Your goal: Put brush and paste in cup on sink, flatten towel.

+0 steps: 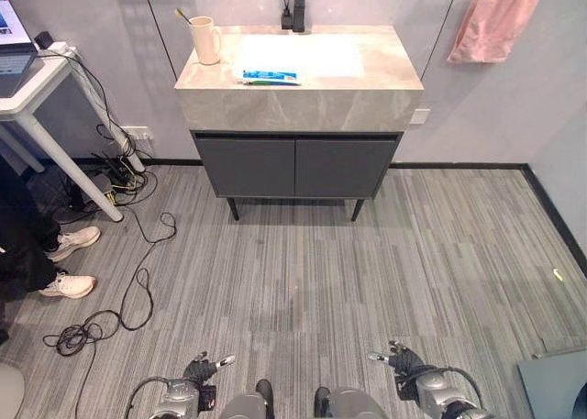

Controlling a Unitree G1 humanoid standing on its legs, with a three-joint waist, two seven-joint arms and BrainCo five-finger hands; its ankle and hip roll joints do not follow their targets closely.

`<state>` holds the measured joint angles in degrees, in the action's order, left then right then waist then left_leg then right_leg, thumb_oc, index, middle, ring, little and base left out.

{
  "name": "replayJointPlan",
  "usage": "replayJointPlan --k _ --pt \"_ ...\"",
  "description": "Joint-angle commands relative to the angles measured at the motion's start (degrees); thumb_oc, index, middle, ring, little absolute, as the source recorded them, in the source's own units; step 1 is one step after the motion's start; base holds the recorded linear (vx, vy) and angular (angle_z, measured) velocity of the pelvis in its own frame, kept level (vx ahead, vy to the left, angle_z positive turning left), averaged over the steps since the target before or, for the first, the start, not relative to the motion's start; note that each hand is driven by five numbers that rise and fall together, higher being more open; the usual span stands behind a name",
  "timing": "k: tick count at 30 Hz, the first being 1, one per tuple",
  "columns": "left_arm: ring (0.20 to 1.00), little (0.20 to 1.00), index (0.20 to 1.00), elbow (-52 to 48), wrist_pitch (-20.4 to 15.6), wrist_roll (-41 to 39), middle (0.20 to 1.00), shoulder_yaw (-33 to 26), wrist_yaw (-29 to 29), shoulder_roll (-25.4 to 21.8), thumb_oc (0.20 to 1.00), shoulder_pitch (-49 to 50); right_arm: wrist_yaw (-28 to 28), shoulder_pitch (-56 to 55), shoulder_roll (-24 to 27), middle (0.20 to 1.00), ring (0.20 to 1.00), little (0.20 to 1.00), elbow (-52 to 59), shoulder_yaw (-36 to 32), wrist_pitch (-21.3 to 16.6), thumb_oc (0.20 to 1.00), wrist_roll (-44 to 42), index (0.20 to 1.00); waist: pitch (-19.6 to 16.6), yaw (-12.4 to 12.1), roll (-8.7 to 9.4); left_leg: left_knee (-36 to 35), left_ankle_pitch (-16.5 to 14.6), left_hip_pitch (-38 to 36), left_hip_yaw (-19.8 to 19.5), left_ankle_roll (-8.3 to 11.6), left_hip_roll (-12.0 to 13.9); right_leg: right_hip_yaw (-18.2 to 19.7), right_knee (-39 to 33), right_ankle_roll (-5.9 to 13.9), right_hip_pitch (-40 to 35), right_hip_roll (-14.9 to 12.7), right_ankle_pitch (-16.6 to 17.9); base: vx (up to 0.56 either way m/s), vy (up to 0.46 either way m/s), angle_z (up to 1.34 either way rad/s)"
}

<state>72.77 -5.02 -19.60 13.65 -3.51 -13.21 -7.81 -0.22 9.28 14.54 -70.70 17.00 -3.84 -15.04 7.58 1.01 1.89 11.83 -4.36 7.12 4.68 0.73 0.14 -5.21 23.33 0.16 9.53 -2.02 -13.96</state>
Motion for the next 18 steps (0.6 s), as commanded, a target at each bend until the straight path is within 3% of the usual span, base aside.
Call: replayJointPlan --k 1,9,11,13,16,18 --pt "1.0 1.0 1.0 0.84 -1.98 2.05 1.0 -1.06 -0.43 -0.11 1.0 -0.91 0.16 0.91 0.4 1.0 1.0 1.0 -0.24 1.23 -1.85 1.0 -1.76 1.0 -2.63 0.72 -0.2 5.6 -3.73 1.53 0.06 1.3 0.49 -0.59 -6.96 6.22 -0.43 -4.02 9.56 0.03 0.041 0.01" --pt "1.0 1.0 1.0 1.63 -2.48 4.72 1.0 -0.04 -0.29 0.07 1.0 -0.46 -0.06 1.3 0.25 1.0 1.0 1.0 -2.74 0.78 -1.63 1.0 -1.82 1.0 -2.98 -0.06 -0.49 0.52 -2.76 -2.27 1.78 -0.09 -1.2 1.55 -12.97 7.25 -3.94 -4.88 12.0 0.05 0.105 -0.09" --pt "1.0 1.0 1.0 1.16 -2.55 4.25 1.0 -0.14 -0.2 -0.04 1.0 -0.45 -0.03 1.62 0.31 1.0 1.0 1.0 -2.31 0.79 -1.63 1.0 -1.92 1.0 -2.65 -0.21 -0.73 -0.01 -2.73 -2.74 1.93 -0.69 -1.63 1.97 -11.73 7.69 -3.51 -5.11 12.18 0.05 0.174 -0.09" --pt "1.0 1.0 1.0 -0.19 -2.72 4.22 1.0 -0.01 -0.22 -0.37 1.0 -0.32 -0.11 1.86 0.27 1.0 1.0 1.0 -1.57 0.87 -1.59 1.0 -1.81 1.0 -1.83 -0.24 -1.01 -0.47 -2.83 -3.34 1.96 -1.5 -2.09 2.39 -6.77 8.36 -1.51 -5.6 12.88 0.01 0.167 -0.05" --pt "1.0 1.0 1.0 -1.82 -2.65 4.34 1.0 0.38 -0.32 -1.04 1.0 -0.49 -0.06 1.74 0.37 1.0 1.0 1.0 0.25 1.31 -1.67 1.0 -1.55 1.0 0.32 0.27 -1.01 -0.49 -3.53 -4.9 2.13 -2.92 -3.36 3.27 2.96 9.25 3.04 -7.37 19.63 0.0 0.171 -0.11" --pt "1.0 1.0 1.0 -2.93 -2.6 4.3 1.0 0.5 -0.36 -1.41 1.0 -0.38 0.04 1.74 0.52 1.0 1.0 1.0 1.32 1.34 -1.65 1.0 -1.56 1.0 1.5 0.5 -1.57 -0.57 -4.07 -5.89 2.2 -3.5 -3.31 2.36 6.81 8.62 5.84 -8.21 19.31 0.04 0.147 -0.05"
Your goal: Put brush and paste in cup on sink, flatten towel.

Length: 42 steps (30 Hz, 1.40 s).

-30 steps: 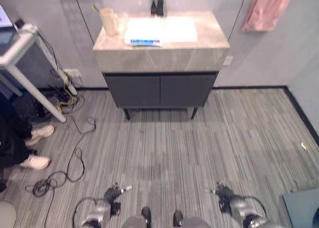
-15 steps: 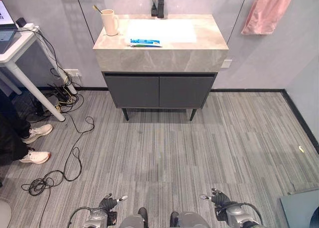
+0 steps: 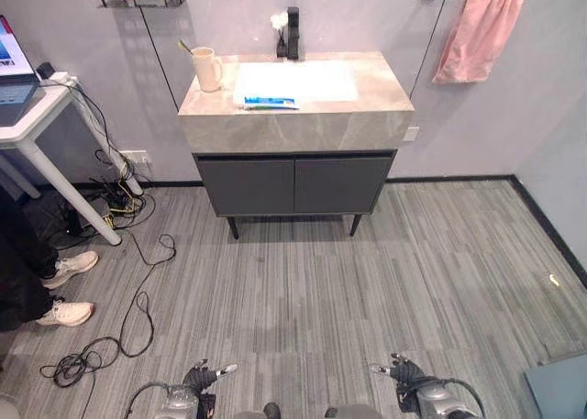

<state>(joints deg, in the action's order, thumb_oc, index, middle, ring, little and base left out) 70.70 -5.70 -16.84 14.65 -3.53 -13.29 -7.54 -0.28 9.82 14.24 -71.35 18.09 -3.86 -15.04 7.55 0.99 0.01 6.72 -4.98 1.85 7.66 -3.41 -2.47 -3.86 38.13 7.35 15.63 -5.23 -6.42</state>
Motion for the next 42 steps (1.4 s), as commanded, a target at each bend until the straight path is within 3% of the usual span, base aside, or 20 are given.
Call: replayJointPlan --k 1,5,6,9,12,18,19,21,22,23,24,25,26,28,30,31,35,38,42 --pt "1.0 1.0 1.0 -0.52 -1.86 1.59 1.0 -0.55 -0.26 -1.26 1.0 -0.65 0.08 1.03 0.9 1.0 1.0 1.0 2.01 0.15 -1.66 1.0 -1.62 1.0 1.48 0.78 0.33 4.5 -3.81 -1.16 -1.04 0.57 -1.0 0.71 -8.2 1.18 0.49 -5.03 11.23 0.16 0.087 -0.04" --pt "1.0 1.0 1.0 1.0 -1.87 1.71 1.0 -1.09 -0.31 -1.47 1.0 -1.29 -0.04 1.05 1.08 1.0 1.0 1.0 2.15 0.37 -1.57 1.0 -1.54 1.0 1.23 1.94 1.05 3.32 -4.92 -3.37 -2.17 0.39 -2.33 0.25 -14.12 0.84 3.13 -3.6 10.83 0.22 0.022 -0.06" --pt "1.0 1.0 1.0 1.56 -2.06 0.9 1.0 -1.64 -0.31 -1.23 1.0 -1.99 0.34 1.15 1.51 1.0 1.0 1.0 1.9 0.19 -1.69 1.0 -1.4 1.0 0.98 2.95 2.24 2.7 -6.49 -4.98 -3.19 0.75 -4.11 -0.59 -25.42 1.53 3.85 -3.56 12.88 0.27 -0.032 0.06" --pt "1.0 1.0 1.0 1.94 -2.13 0.75 1.0 -1.59 -0.46 -0.81 1.0 -2.47 0.67 1.54 1.72 1.0 1.0 1.0 1.88 0.42 -1.59 1.0 -0.84 1.0 1.15 3.52 2.54 2.84 -7.74 -6.42 -3.78 1.15 -4.7 -1.94 -29.99 2.15 4.21 -3.37 14.71 0.24 -0.032 0.22" --pt "1.0 1.0 1.0 3.17 -1.78 1.0 1.0 -1.49 -0.33 -0.22 1.0 -2.59 0.61 1.3 1.79 1.0 1.0 1.0 1.95 0.72 -1.36 1.0 -0.23 1.0 0.75 4.06 2.52 2.36 -8.86 -8.64 -4.72 1.65 -4.42 -2.75 -30.53 2.11 3.96 -2.85 15.44 0.27 -0.069 0.23" --pt "1.0 1.0 1.0 4.37 -1.24 1.14 1.0 -1.7 0.0 0.28 1.0 -2.26 0.53 0.74 2.69 1.0 1.0 1.0 1.71 1.85 -1.33 1.0 1.9 1.0 -3.08 4.46 1.62 1.72 -8.71 -11.65 -6.08 3.33 -1.66 -2.8 -28.51 0.05 3.11 0.84 13.22 0.28 -0.112 0.2" --pt "1.0 1.0 1.0 4.52 -1.21 1.36 1.0 -1.69 -0.02 0.3 1.0 -2.12 0.48 0.38 2.89 1.0 1.0 1.0 1.85 2.09 -1.38 1.0 2.59 1.0 -3.51 4.6 1.33 2.96 -7.51 -11.62 -6.2 4.14 -0.99 -2.88 -28.4 -0.47 2.36 1.64 12.46 0.32 -0.149 0.06" --pt "1.0 1.0 1.0 4.79 -1.01 1.37 1.0 -1.68 0.19 0.32 1.0 -2.15 0.28 0.02 3.48 1.0 1.0 1.0 2.33 2.71 -1.44 1.0 3.68 1.0 -3.86 4.81 1.13 11.42 -0.59 -9.15 -6.13 7.64 0.45 -3.56 -29.22 -1.9 -0.55 3.2 11.29 0.33 -0.198 0.07" --pt "1.0 1.0 1.0 4.74 -0.92 1.15 1.0 -1.5 0.08 0.1 1.0 -2.64 0.45 -0.35 3.89 1.0 1.0 1.0 2.52 2.93 -1.57 1.0 3.98 1.0 -3.26 4.62 2.07 21.39 7.05 -4.35 -5.64 10.91 1.38 -3.51 -30.53 -3.5 -3.46 3.29 10.45 0.23 -0.176 0.16" --pt "1.0 1.0 1.0 4.74 -0.91 1.15 1.0 -1.49 0.08 0.1 1.0 -2.65 0.46 -0.34 3.89 1.0 1.0 1.0 2.52 2.93 -1.56 1.0 3.98 1.0 -3.29 4.69 2.03 21.63 6.96 -4.16 -5.72 10.94 1.42 -3.61 -30.52 -3.52 -3.4 3.31 10.45 0.21 -0.19 0.21" --pt "1.0 1.0 1.0 4.74 -0.97 0.87 1.0 -1.38 0.01 -0.08 1.0 -3.48 0.62 -0.41 4.05 1.0 1.0 1.0 2.71 3.02 -1.65 1.0 3.83 1.0 -2.59 4.64 2.88 26.59 8.82 -1.34 -4.06 11.52 2.47 -3.77 -31.09 -4.45 -4.66 2.83 9.92 0.15 -0.132 0.09" --pt "1.0 1.0 1.0 4.63 -1.05 0.55 1.0 -1.41 -0.18 -0.45 1.0 -3.93 0.64 -0.46 4.29 1.0 1.0 1.0 2.55 3.24 -1.61 1.0 3.88 1.0 -1.94 4.37 3.46 28.5 8.39 -0.15 -2.21 11.23 3.3 -3.65 -31.53 -5.33 -5.8 2.66 9.13 0.3 -0.188 -0.11" --pt "1.0 1.0 1.0 4.37 -1.04 0.25 1.0 -1.16 -0.27 -0.55 1.0 -4.42 0.96 -0.55 4.65 1.0 1.0 1.0 2.03 3.42 -1.58 1.0 4.21 1.0 -1.57 3.78 3.79 26.17 7.99 3.86 1.18 10.49 5.06 -4.03 -32.88 -5.5 -7.8 2.04 8.25 0.34 -0.127 -0.08" --pt "1.0 1.0 1.0 4.17 -1.27 0.41 1.0 -0.82 -0.49 -0.55 1.0 -4.5 1.23 -0.85 4.96 1.0 1.0 1.0 2.07 3.56 -1.52 1.0 4.66 1.0 -1.49 2.88 3.57 19.28 5.19 8.84 4.21 8.92 6.41 -4.27 -34.61 -4.67 -10.56 2.03 7.25 0.28 -0.029 0.19" --pt "1.0 1.0 1.0 4.1 -1.29 0.59 1.0 -0.65 -0.56 -0.53 1.0 -4.48 1.28 -1.01 4.92 1.0 1.0 1.0 2.07 3.6 -1.53 1.0 4.78 1.0 -1.78 2.7 3.63 14.59 4.51 9.49 4.86 8.19 6.94 -4.32 -35.13 -4.14 -11.15 1.64 7.02 0.28 0.078 0.17" --pt "1.0 1.0 1.0 3.99 -1.65 1.28 1.0 -0.28 -0.88 -0.63 1.0 -4.42 1.43 -1.36 4.98 1.0 1.0 1.0 2.39 4.2 -1.61 1.0 5.85 1.0 -1.67 1.67 2.53 3.6 8.37 11.17 4.1 8.4 8.23 -3.37 -36.24 -3.38 -13.58 2.28 6.07 0.45 0.162 -0.13" --pt "1.0 1.0 1.0 4.6 -2.01 1.34 1.0 -0.72 -1.13 -0.81 1.0 -4.1 1.61 -1.28 5.0 1.0 1.0 1.0 2.34 4.69 -1.87 1.0 7.52 1.0 -1.78 0.28 1.51 -7.85 13.82 12.55 1.98 9.85 9.99 -1.59 -37.56 -2.8 -16.96 3.08 4.35 0.32 0.123 -0.32" --pt "1.0 1.0 1.0 5.19 -2.14 1.18 1.0 -1.38 -1.11 -1.06 1.0 -2.93 1.3 -1.09 4.76 1.0 1.0 1.0 2.17 5.01 -1.93 1.0 8.1 1.0 -2.25 -1.22 0.95 -9.89 16.14 12.76 -0.89 10.56 10.59 1.03 -37.67 -2.26 -19.95 3.28 2.74 0.45 0.183 -0.56" --pt "1.0 1.0 1.0 4.98 -2.07 3.02 1.0 -0.96 -0.84 -2.26 1.0 -1.98 0.54 -1.33 3.27 1.0 1.0 1.0 2.4 5.0 -1.86 1.0 8.99 1.0 -4.4 -1.97 1.71 -3.48 13.46 13.46 -1.72 8.17 7.81 3.69 -32.88 -0.49 -22.0 0.21 -0.24 0.43 0.266 -0.62"
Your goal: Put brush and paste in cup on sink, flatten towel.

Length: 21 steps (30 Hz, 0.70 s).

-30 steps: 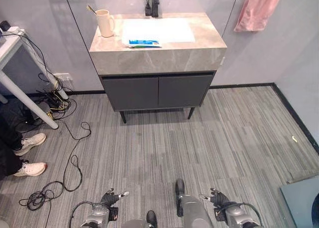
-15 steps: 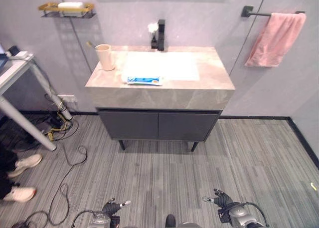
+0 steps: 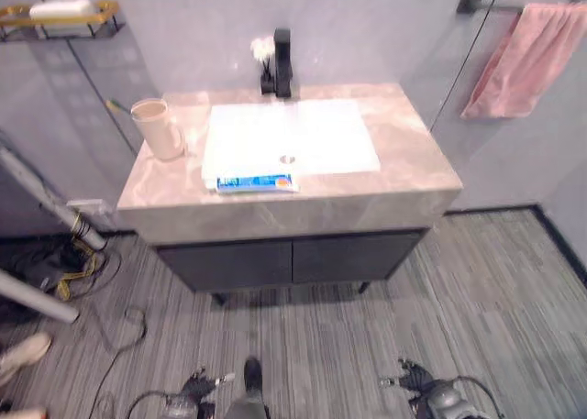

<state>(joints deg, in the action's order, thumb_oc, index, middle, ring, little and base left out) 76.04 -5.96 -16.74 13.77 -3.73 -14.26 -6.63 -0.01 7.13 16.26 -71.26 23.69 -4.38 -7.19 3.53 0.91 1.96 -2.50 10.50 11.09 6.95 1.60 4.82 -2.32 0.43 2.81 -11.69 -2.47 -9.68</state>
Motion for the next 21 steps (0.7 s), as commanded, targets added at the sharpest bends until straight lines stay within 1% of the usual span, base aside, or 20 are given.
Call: replayJointPlan --k 1,2,3,4,5,6,7,8,9,10,11,12,13,15,16,17,18,19,21 --pt "1.0 1.0 1.0 -0.91 -1.8 3.09 1.0 0.03 -0.63 -1.64 1.0 -2.81 0.19 1.24 1.22 1.0 1.0 1.0 2.62 -0.69 -1.27 1.0 1.34 1.0 -0.27 -1.9 -0.03 7.03 -3.04 4.21 -0.74 2.44 -0.09 2.41 7.45 4.28 6.23 -3.15 3.2 0.25 0.239 0.14" --pt "1.0 1.0 1.0 -1.72 -1.92 3.54 1.0 0.34 -0.68 -2.03 1.0 -2.69 0.06 1.28 1.24 1.0 1.0 1.0 2.96 -0.59 -1.25 1.0 1.65 1.0 -0.11 -1.93 0.11 8.18 -4.14 4.09 -0.34 1.62 -0.71 2.41 11.36 4.75 8.24 -3.82 4.71 0.19 0.243 0.18" --pt "1.0 1.0 1.0 -2.65 -2.06 4.91 1.0 1.18 -0.96 -2.34 1.0 -2.78 -0.03 1.57 1.29 1.0 1.0 1.0 3.32 -0.5 -1.3 1.0 1.92 1.0 0.17 -2.02 0.38 9.03 -5.4 3.82 0.43 0.68 -1.75 1.92 15.79 5.51 10.46 -5.03 7.55 0.16 0.235 0.01" --pt "1.0 1.0 1.0 -4.03 -2.12 5.66 1.0 1.87 -1.07 -2.74 1.0 -2.72 0.06 1.87 1.51 1.0 1.0 1.0 4.3 -0.28 -1.3 1.0 2.17 1.0 0.75 -2.12 -0.07 8.68 -5.76 3.11 0.7 0.16 -1.74 1.17 20.11 5.65 13.61 -5.21 10.68 0.13 0.244 -0.18" --pt "1.0 1.0 1.0 -4.67 -2.26 6.64 1.0 2.63 -1.31 -3.04 1.0 -2.84 0.17 2.36 1.5 1.0 1.0 1.0 5.07 -0.01 -1.37 1.0 2.42 1.0 2.18 -1.75 -0.5 8.07 -5.92 1.73 1.27 -0.29 -1.77 -0.24 24.63 6.02 16.96 -5.42 13.67 0.06 0.146 -0.41" --pt "1.0 1.0 1.0 -4.67 -2.26 6.64 1.0 2.63 -1.31 -3.02 1.0 -2.85 0.16 2.37 1.52 1.0 1.0 1.0 5.07 -0.02 -1.37 1.0 2.42 1.0 2.07 -1.83 -0.62 8.06 -5.87 1.88 1.29 -0.26 -1.62 -0.2 24.5 5.98 17.1 -5.27 13.84 0.12 0.267 -0.35" --pt "1.0 1.0 1.0 -6.6 -2.34 8.13 1.0 3.56 -1.42 -3.36 1.0 -1.33 0.1 2.54 1.89 1.0 1.0 1.0 5.91 0.02 -1.52 1.0 2.72 1.0 3.34 -1.47 -2.05 6.11 -6.45 -1.16 2.22 -0.66 -1.72 -4.82 27.05 6.23 20.08 -6.23 14.48 0.19 0.24 -0.19" --pt "1.0 1.0 1.0 -6.55 -2.54 9.23 1.0 4.14 -1.44 -3.58 1.0 -1.23 0.04 2.61 2.0 1.0 1.0 1.0 6.3 0.09 -1.68 1.0 2.6 1.0 3.8 -0.88 -2.22 4.96 -6.43 -2.4 2.09 -0.57 -2.06 -5.08 25.47 5.9 21.19 -5.29 13.67 0.26 0.272 -0.07" --pt "1.0 1.0 1.0 -6.5 -2.81 10.06 1.0 4.56 -1.52 -3.83 1.0 -0.98 0.13 2.61 2.05 1.0 1.0 1.0 6.17 0.09 -1.74 1.0 2.74 1.0 3.94 -0.88 -2.31 4.41 -6.61 -3.28 2.24 -0.52 -2.28 -6.45 23.24 5.86 21.9 -6.03 13.44 0.24 0.071 -0.16" --pt "1.0 1.0 1.0 -6.56 -3.0 11.63 1.0 5.42 -1.65 -3.94 1.0 -0.69 0.29 2.68 2.08 1.0 1.0 1.0 5.76 0.23 -1.85 1.0 3.1 1.0 3.77 -1.11 -2.33 3.61 -6.88 -4.14 2.73 -0.08 -2.03 -8.62 18.79 6.09 21.64 -8.32 13.17 0.2 -0.018 -0.18" --pt "1.0 1.0 1.0 -6.94 -3.1 12.57 1.0 6.02 -1.53 -3.91 1.0 -0.19 0.32 2.68 2.17 1.0 1.0 1.0 5.78 0.24 -1.98 1.0 3.22 1.0 3.68 -0.83 -2.58 3.05 -6.94 -4.58 2.21 0.31 -1.65 -8.62 16.0 6.24 21.18 -8.93 13.02 0.13 -0.05 -0.21" --pt "1.0 1.0 1.0 -6.96 -3.09 12.58 1.0 6.03 -1.53 -3.91 1.0 -0.15 0.32 2.65 2.18 1.0 1.0 1.0 5.78 0.24 -1.99 1.0 3.22 1.0 3.71 -0.76 -2.62 3.02 -6.95 -4.66 2.11 0.33 -1.62 -8.74 15.88 6.23 21.01 -8.9 13.02 0.2 -0.145 -0.01" --pt "1.0 1.0 1.0 -5.8 -3.47 14.23 1.0 6.86 -1.7 -4.12 1.0 -0.45 0.51 3.1 2.18 1.0 1.0 1.0 5.48 0.24 -2.02 1.0 3.56 1.0 3.48 -0.41 -2.19 2.76 -7.6 -5.12 0.86 1.21 -1.29 -5.36 9.28 6.99 22.33 -10.18 15.07 0.21 -0.169 0.23" --pt "1.0 1.0 1.0 -6.36 -3.68 14.71 1.0 6.86 -1.77 -4.38 1.0 -0.06 0.84 2.9 2.63 1.0 1.0 1.0 6.12 -0.06 -2.18 1.0 4.12 1.0 3.6 -0.18 -1.64 3.1 -8.68 -6.37 -0.04 2.08 -0.79 -4.18 4.31 8.14 21.75 -12.26 18.14 0.22 -0.212 0.51" --pt "1.0 1.0 1.0 -6.09 -3.94 14.67 1.0 6.97 -1.89 -4.47 1.0 -0.13 0.69 2.81 2.89 1.0 1.0 1.0 6.12 -0.24 -2.28 1.0 4.09 1.0 3.73 -0.13 -1.32 3.43 -9.02 -6.65 -0.49 2.46 -0.62 -3.49 3.87 8.43 21.86 -12.53 18.8 0.14 -0.187 0.38" --pt "1.0 1.0 1.0 -6.9 -4.25 14.9 1.0 7.29 -1.63 -4.6 1.0 0.28 0.4 2.42 3.39 1.0 1.0 1.0 6.36 -0.34 -2.25 1.0 4.41 1.0 3.69 -0.47 -0.88 4.04 -9.37 -6.55 -0.69 2.81 -0.52 -4.37 2.26 8.93 20.52 -12.74 18.52 0.09 -0.18 0.31" --pt "1.0 1.0 1.0 -7.74 -4.48 15.44 1.0 7.7 -1.24 -4.94 1.0 0.44 0.29 2.45 3.96 1.0 1.0 1.0 6.41 -0.2 -2.26 1.0 4.72 1.0 3.58 -0.66 -0.55 4.44 -9.51 -6.13 -1.06 3.06 -0.31 -4.25 2.1 8.77 19.78 -12.26 17.56 0.04 -0.123 0.39" --pt "1.0 1.0 1.0 -7.77 -4.47 15.44 1.0 7.7 -1.23 -4.95 1.0 0.46 0.29 2.44 3.95 1.0 1.0 1.0 6.41 -0.2 -2.26 1.0 4.73 1.0 3.58 -0.62 -0.56 4.52 -9.56 -6.1 -1.12 3.07 -0.3 -4.3 2.12 8.76 19.75 -12.26 17.52 0.01 -0.113 0.55" --pt "1.0 1.0 1.0 -8.65 -4.72 16.53 1.0 8.51 -1.03 -5.47 1.0 1.03 0.27 1.95 4.93 1.0 1.0 1.0 6.2 -0.38 -2.31 1.0 5.31 1.0 3.04 -1.05 -0.55 4.68 -9.3 -5.46 -2.19 3.68 0.07 -5.95 1.54 8.48 18.99 -11.46 16.63 0.03 -0.125 0.53"
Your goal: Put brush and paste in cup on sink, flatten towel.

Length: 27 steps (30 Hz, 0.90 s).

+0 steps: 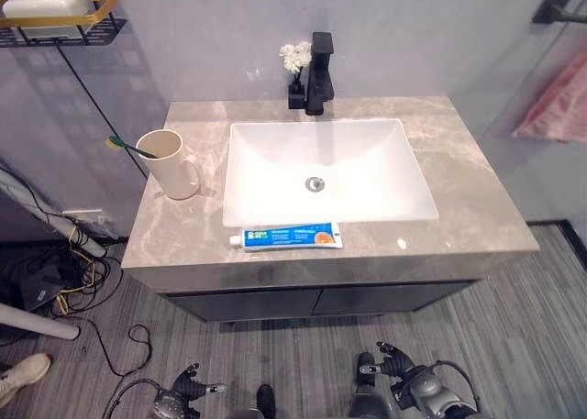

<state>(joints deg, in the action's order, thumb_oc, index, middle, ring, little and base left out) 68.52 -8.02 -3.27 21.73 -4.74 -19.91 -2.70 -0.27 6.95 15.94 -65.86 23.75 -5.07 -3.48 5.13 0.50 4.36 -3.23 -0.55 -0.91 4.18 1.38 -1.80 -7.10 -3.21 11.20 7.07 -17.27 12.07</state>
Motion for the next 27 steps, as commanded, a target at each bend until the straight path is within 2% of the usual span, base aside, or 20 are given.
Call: replayJointPlan --k 1,5,7,9,11,14,16,17,18,21,24,27 --pt "1.0 1.0 1.0 -2.02 -2.96 3.58 1.0 0.68 0.18 -0.25 1.0 -2.24 0.23 1.87 6.18 1.0 1.0 1.0 0.55 -0.66 -1.88 1.0 1.89 1.0 0.96 -0.81 -3.11 4.91 1.95 6.48 0.05 4.17 6.96 -2.06 4.62 -0.04 -0.49 3.75 -5.4 0.07 -0.164 0.18" --pt "1.0 1.0 1.0 -12.31 -5.8 6.87 1.0 1.04 -0.53 -5.59 1.0 2.06 0.55 0.32 8.94 1.0 1.0 1.0 0.74 -2.08 -3.22 1.0 1.9 1.0 0.0 -2.08 -3.82 3.34 3.27 6.88 -2.16 5.25 8.18 -4.56 3.53 -0.53 -2.38 4.75 -6.95 0.06 -0.166 0.27" --pt "1.0 1.0 1.0 -12.46 -5.72 6.86 1.0 1.01 -0.49 -5.67 1.0 2.18 0.55 0.3 8.91 1.0 1.0 1.0 0.73 -2.06 -3.24 1.0 1.9 1.0 -0.03 -2.01 -3.81 3.28 3.31 6.85 -2.21 5.27 8.19 -4.63 3.49 -0.54 -2.44 4.76 -6.95 0.01 -0.062 0.21" --pt "1.0 1.0 1.0 -24.36 -8.93 10.54 1.0 0.68 -1.67 -12.04 1.0 7.41 1.18 -0.6 10.36 1.0 1.0 1.0 1.43 -2.99 -4.28 1.0 1.94 1.0 -0.06 -4.04 -4.51 1.08 4.96 7.09 -3.86 6.37 9.04 -7.05 2.18 -0.52 -3.79 5.07 -7.63 0.03 -0.13 0.18" --pt "1.0 1.0 1.0 -27.37 -9.5 11.74 1.0 0.39 -1.75 -13.95 1.0 8.69 1.33 -0.8 10.55 1.0 1.0 1.0 1.09 -3.35 -4.4 1.0 2.03 1.0 -0.08 -4.42 -4.67 0.75 5.14 7.11 -4.32 6.52 9.14 -7.61 1.86 -0.46 -4.15 5.02 -7.67 0.02 -0.062 0.36" --pt "1.0 1.0 1.0 -41.35 -13.41 16.38 1.0 -0.5 -1.6 -24.82 1.0 15.09 2.06 -0.84 11.48 1.0 1.0 1.0 -1.3 -4.44 -4.97 1.0 2.58 1.0 -0.08 -6.32 -5.48 0.73 5.13 7.42 -5.68 6.84 9.2 -9.3 1.36 -0.21 -5.55 4.8 -8.09 0.05 -0.053 0.19" --pt "1.0 1.0 1.0 -44.87 -14.11 16.11 1.0 -1.6 -1.38 -27.39 1.0 17.07 2.32 -1.28 11.44 1.0 1.0 1.0 -1.42 -4.63 -5.3 1.0 2.74 1.0 -0.13 -6.51 -5.51 0.91 4.96 7.42 -5.81 6.84 9.12 -9.51 1.32 -0.14 -5.81 4.7 -8.14 0.03 -0.002 0.35" --pt "1.0 1.0 1.0 -48.96 -15.11 17.24 1.0 -2.41 -1.8 -31.02 1.0 18.36 2.66 -1.55 11.6 1.0 1.0 1.0 -1.85 -4.57 -5.37 1.0 3.26 1.0 -0.07 -6.9 -5.73 1.02 4.84 7.45 -5.9 6.88 9.05 -9.78 1.39 -0.03 -6.05 4.52 -8.26 0.07 0.028 0.42" --pt "1.0 1.0 1.0 -58.83 -17.49 19.31 1.0 -4.12 -2.03 -39.61 1.0 21.21 2.87 -2.41 11.94 1.0 1.0 1.0 -2.52 -4.53 -5.46 1.0 4.22 1.0 0.07 -7.25 -6.36 1.01 4.48 7.14 -5.93 6.73 8.57 -10.09 1.74 0.14 -6.4 4.01 -8.39 0.07 0.037 0.26" --pt "1.0 1.0 1.0 -66.42 -18.86 21.75 1.0 -8.2 -3.46 -47.71 1.0 24.42 3.16 -3.89 11.82 1.0 1.0 1.0 -3.93 -4.64 -5.18 1.0 5.64 1.0 -0.08 -7.31 -6.83 0.7 4.29 6.65 -5.56 6.65 8.2 -10.29 1.99 0.46 -6.77 3.46 -8.28 0.06 0.032 0.12" --pt "1.0 1.0 1.0 -72.32 -19.13 20.97 1.0 -14.2 -5.59 -50.52 1.0 26.83 3.33 -6.3 11.03 1.0 1.0 1.0 -4.25 -5.48 -4.82 1.0 6.22 1.0 -0.29 -7.07 -6.94 0.12 4.29 6.06 -5.35 6.56 8.03 -10.51 2.1 0.75 -6.96 3.07 -8.08 0.05 0.025 0.02" --pt "1.0 1.0 1.0 -76.29 -18.13 17.86 1.0 -22.11 -7.81 -49.1 1.0 28.26 3.43 -7.93 9.63 1.0 1.0 1.0 -4.41 -6.18 -3.86 1.0 6.02 1.0 -0.54 -6.44 -6.73 -0.69 4.41 5.47 -5.23 6.48 7.89 -10.68 1.99 0.99 -7.16 2.62 -7.87 0.06 0.024 0.04"
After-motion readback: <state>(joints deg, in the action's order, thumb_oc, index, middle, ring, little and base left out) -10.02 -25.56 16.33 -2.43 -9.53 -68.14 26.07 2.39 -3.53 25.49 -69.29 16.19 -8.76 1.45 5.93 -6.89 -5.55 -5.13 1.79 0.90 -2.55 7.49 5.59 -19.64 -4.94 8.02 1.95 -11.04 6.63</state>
